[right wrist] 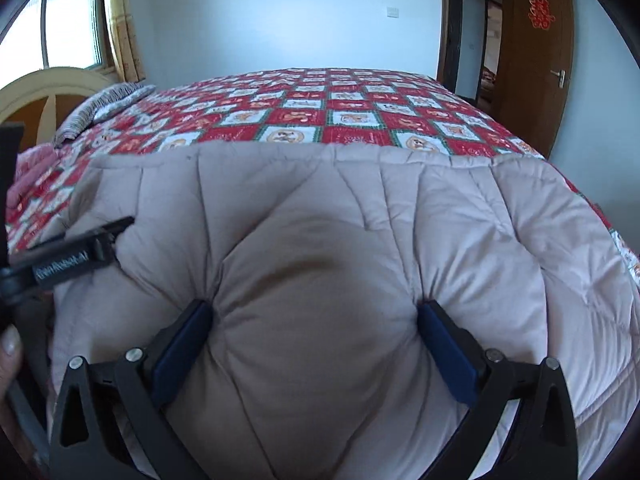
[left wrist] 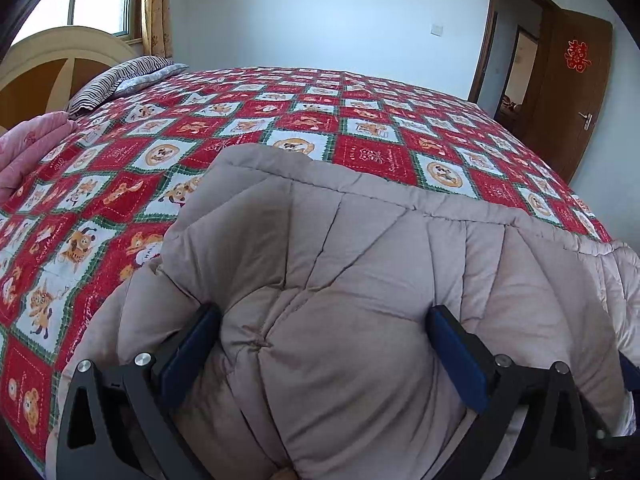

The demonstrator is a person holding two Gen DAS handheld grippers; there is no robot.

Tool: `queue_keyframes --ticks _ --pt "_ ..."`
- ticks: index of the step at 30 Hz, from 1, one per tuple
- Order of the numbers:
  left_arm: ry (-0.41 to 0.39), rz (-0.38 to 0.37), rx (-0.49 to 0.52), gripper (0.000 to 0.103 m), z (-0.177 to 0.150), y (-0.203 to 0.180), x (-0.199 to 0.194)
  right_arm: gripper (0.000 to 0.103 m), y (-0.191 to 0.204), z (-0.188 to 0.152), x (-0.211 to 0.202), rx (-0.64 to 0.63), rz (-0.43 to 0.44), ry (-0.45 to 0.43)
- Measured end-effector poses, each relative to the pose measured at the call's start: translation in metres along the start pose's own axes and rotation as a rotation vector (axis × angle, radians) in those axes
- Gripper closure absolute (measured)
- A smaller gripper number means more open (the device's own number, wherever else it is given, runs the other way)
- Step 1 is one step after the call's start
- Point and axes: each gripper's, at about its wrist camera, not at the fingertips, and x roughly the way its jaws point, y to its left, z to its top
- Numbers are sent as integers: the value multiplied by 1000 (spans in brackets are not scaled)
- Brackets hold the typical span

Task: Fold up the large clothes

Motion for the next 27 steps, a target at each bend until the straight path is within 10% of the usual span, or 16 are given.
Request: queue_keyframes --ticks 9,18,27 --pt "46 12 42 1 -6 -2 -19 0 6 -1 10 -43 -53 21" --pt "-93 220 29 1 -55 36 -114 0 8 -2 12 -52 -63 29" --pt "-40 51 -261 1 -106 88 -139 0 1 -7 -34 -54 -71 17"
